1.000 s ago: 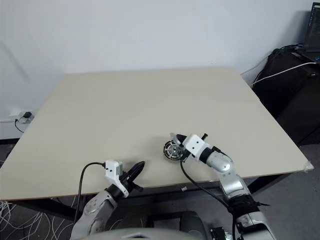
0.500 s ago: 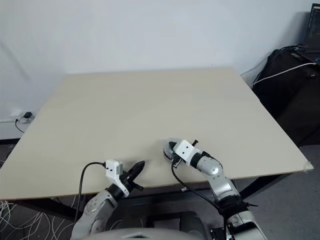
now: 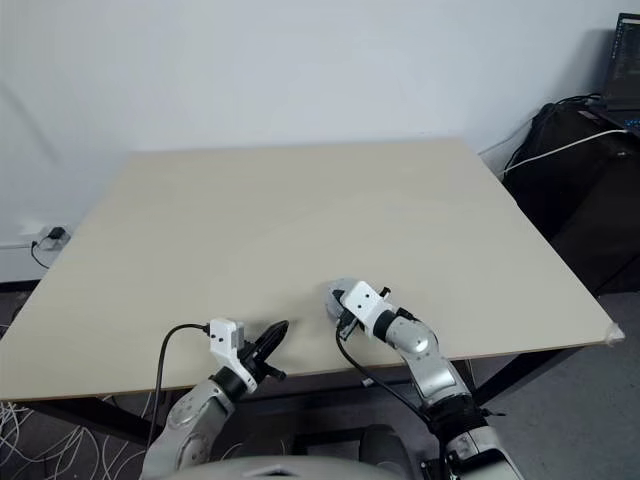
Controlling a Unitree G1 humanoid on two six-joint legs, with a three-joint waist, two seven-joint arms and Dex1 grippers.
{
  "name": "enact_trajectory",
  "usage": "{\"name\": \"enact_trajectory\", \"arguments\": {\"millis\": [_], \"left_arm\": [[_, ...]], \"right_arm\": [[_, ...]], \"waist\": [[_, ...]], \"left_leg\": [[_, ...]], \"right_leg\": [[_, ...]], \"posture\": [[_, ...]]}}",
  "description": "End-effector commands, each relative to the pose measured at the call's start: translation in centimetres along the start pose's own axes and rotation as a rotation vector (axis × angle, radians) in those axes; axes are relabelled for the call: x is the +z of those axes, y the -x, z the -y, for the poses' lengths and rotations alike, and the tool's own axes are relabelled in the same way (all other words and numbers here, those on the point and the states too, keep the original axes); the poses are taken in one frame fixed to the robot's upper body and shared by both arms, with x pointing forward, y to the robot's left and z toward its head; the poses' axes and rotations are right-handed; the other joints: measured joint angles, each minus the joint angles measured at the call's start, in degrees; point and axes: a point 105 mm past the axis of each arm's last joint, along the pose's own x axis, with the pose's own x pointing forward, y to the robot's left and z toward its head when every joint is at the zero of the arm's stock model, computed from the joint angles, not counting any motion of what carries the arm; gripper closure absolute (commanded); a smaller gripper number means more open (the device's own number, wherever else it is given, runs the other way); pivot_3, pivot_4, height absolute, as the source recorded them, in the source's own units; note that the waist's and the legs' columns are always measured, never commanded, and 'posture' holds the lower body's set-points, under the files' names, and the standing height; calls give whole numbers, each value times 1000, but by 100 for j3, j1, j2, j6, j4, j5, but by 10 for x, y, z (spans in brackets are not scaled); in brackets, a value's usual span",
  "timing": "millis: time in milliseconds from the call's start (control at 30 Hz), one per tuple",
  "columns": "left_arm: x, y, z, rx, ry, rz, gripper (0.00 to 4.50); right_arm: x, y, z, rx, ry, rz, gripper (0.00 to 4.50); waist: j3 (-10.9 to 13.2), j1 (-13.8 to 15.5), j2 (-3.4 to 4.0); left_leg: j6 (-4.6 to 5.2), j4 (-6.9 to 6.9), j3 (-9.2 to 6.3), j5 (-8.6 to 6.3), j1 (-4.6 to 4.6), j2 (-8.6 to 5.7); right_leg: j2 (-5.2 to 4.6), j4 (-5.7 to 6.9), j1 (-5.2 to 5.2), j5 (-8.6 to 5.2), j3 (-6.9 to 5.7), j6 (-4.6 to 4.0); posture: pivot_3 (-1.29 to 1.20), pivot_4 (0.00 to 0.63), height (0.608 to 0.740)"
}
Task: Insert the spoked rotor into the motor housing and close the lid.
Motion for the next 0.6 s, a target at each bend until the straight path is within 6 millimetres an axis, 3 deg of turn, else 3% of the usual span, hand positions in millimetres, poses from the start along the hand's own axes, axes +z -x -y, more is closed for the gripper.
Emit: {"name": "enact_trajectory", "arguments": {"millis": [33, 67, 167, 233, 533, 567, 600], "left_arm": [[12, -3, 3, -17, -3, 48, 4500], [12, -3, 3, -17, -2, 49, 4500], [12, -4, 3, -17, 0, 50, 4500], [12, -4, 3, -19, 1, 49, 4500], [13, -3, 2, -12, 0, 54, 4500], [13, -3, 2, -11, -1, 54, 4500], [13, -3, 2, -10, -2, 54, 4500]], "right_arm": [[41, 7, 20, 11, -14, 135, 4462], [49, 10, 24, 14, -21, 163, 4462], [62, 16, 35, 31, -18, 198, 3888], [64, 19, 40, 38, -10, 194, 3232], [39, 22, 50, 155, 9, 68, 308], [34, 22, 51, 172, 10, 49, 29], [30, 22, 52, 188, 9, 33, 29]], "waist": [[0, 1, 0], [1, 3, -1], [1, 1, -2], [1, 5, -3], [3, 10, -6], [3, 6, -6], [3, 1, -5]], "left_leg": [[0, 0, 0, 0, 2, 0], [0, 0, 0, 0, 5, 0], [-1, 0, -2, -1, 5, 0], [-5, 0, -3, -3, 6, 1], [-1, -1, -3, -1, 5, 0], [-1, -1, -3, -1, 6, 0], [-1, -1, -3, -1, 6, 0]], "right_leg": [[-1, 0, 3, 0, 0, 0], [-1, 0, 5, 0, 0, 1], [-2, -1, 6, 0, -1, 1], [-2, -2, 8, 0, -4, 1], [-4, -5, 9, 0, -6, 0], [-4, -5, 9, 0, -6, 0], [-3, -5, 9, 0, -6, 0]], "posture": [[0, 0, 740], [0, 0, 740], [0, 0, 740], [0, 0, 740], [0, 0, 740], [0, 0, 740], [0, 0, 740]]}}
